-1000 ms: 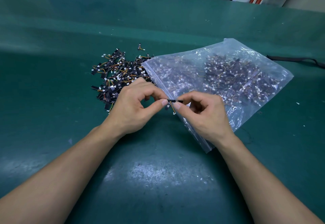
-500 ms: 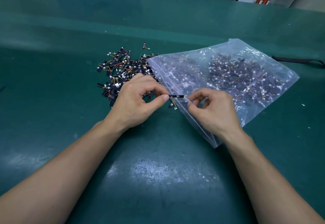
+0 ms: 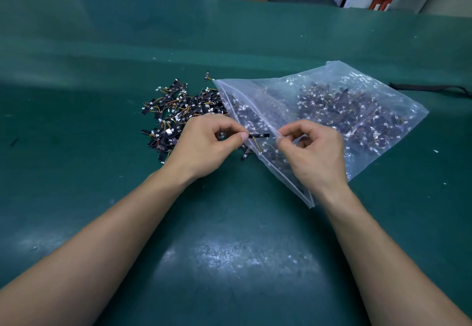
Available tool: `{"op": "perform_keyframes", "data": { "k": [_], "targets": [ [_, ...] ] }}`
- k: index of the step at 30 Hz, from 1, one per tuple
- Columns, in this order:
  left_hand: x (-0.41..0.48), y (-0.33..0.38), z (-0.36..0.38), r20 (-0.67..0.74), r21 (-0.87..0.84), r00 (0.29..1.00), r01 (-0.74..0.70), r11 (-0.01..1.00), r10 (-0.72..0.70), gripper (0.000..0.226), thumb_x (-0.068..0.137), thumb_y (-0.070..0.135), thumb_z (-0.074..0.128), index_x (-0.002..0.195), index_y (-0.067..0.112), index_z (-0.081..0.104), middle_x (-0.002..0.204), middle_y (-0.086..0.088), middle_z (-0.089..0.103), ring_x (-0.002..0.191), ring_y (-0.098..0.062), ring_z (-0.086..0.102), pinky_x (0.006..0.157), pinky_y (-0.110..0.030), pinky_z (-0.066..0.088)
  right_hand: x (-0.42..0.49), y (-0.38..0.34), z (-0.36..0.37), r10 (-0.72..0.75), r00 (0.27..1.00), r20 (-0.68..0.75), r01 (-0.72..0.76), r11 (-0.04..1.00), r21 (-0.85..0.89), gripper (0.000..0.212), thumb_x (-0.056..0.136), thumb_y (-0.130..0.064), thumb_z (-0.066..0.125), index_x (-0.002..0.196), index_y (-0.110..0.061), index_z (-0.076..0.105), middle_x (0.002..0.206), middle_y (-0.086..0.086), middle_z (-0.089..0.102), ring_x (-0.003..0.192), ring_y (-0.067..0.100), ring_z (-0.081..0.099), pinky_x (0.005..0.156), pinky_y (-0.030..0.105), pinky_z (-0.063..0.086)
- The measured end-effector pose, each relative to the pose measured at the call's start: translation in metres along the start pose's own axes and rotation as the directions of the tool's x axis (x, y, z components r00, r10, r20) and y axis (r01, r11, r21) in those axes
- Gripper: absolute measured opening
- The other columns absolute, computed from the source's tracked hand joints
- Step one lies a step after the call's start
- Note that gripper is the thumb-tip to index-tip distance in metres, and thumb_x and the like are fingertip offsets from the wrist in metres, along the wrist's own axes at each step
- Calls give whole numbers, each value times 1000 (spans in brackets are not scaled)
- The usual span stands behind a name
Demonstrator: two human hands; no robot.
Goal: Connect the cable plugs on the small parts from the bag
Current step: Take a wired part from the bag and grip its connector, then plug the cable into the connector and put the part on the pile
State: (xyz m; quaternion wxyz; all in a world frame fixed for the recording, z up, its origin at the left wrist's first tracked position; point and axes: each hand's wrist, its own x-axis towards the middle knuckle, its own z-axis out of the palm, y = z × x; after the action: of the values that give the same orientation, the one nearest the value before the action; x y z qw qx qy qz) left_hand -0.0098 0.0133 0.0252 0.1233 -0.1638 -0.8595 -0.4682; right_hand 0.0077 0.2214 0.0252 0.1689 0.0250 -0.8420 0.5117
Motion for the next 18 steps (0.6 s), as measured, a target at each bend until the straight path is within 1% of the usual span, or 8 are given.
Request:
{"op": "perform_keyframes", "data": {
  "k": [2,5,8,11,12,14,15,18],
  "targets": [
    [10,5,4,34,128,999,2,992,-7,7,88,24,74,85,28,79,78,15,72,74,-6,60,72,-29,48,0,-2,-1,-8,1000,-25,8,1000,17,11,75,-21,71,75,-32,73,64,-18,65,48,1,50,51,11,39],
    [24,22,19,89,365,995,-78,928,48,10,87,33,70,88,28,79,80,11,73,79,-14,59,77,-32,50,-1,-6,-2,-31,998,-55,33,999,35,8,74,-26,68,74,-34,72,64,-17,65,51,3,51,54,12,39],
    [40,38,40,91,431,996,-30,902,-10,23,85,33,67,66,21,65,70,1,63,76,-27,61,66,-33,44,-2,-9,-3,-63,995,-76,66,997,35,7,73,-30,66,71,-36,70,65,-16,65,50,4,49,52,10,37],
    [54,48,59,153,475,985,1,880,-84,17,84,28,63,76,13,68,71,-4,58,80,-33,59,70,-34,45,-1,-10,-4,-79,990,-113,84,996,39,13,73,-21,66,73,-34,70,65,-15,64,50,5,47,53,12,36],
    [55,51,63,184,469,979,-13,883,-84,17,85,23,63,72,13,63,67,-2,51,79,-31,55,72,-33,40,-1,-10,-5,-80,989,-128,87,995,49,15,73,-19,66,73,-34,70,65,-15,64,51,5,46,54,14,37],
    [54,54,70,248,459,969,-103,882,-16,31,89,15,59,61,19,46,65,8,36,78,-22,41,77,-33,32,0,-10,-7,-89,985,-148,98,994,56,19,73,-18,66,73,-37,69,65,-18,64,51,4,48,54,14,38],
    [52,53,71,278,460,960,-167,872,37,33,90,15,57,61,22,43,66,12,34,79,-19,38,80,-33,31,0,-10,-7,-96,984,-148,104,993,52,20,73,-18,66,73,-38,68,65,-19,64,51,4,49,54,13,39],
    [45,45,65,327,482,935,-290,827,137,16,96,25,49,83,29,57,68,14,39,85,-18,40,82,-34,25,0,-10,-4,-113,984,-135,120,992,41,20,72,-17,66,72,-37,68,65,-20,64,51,2,50,53,10,38]
  ]
}}
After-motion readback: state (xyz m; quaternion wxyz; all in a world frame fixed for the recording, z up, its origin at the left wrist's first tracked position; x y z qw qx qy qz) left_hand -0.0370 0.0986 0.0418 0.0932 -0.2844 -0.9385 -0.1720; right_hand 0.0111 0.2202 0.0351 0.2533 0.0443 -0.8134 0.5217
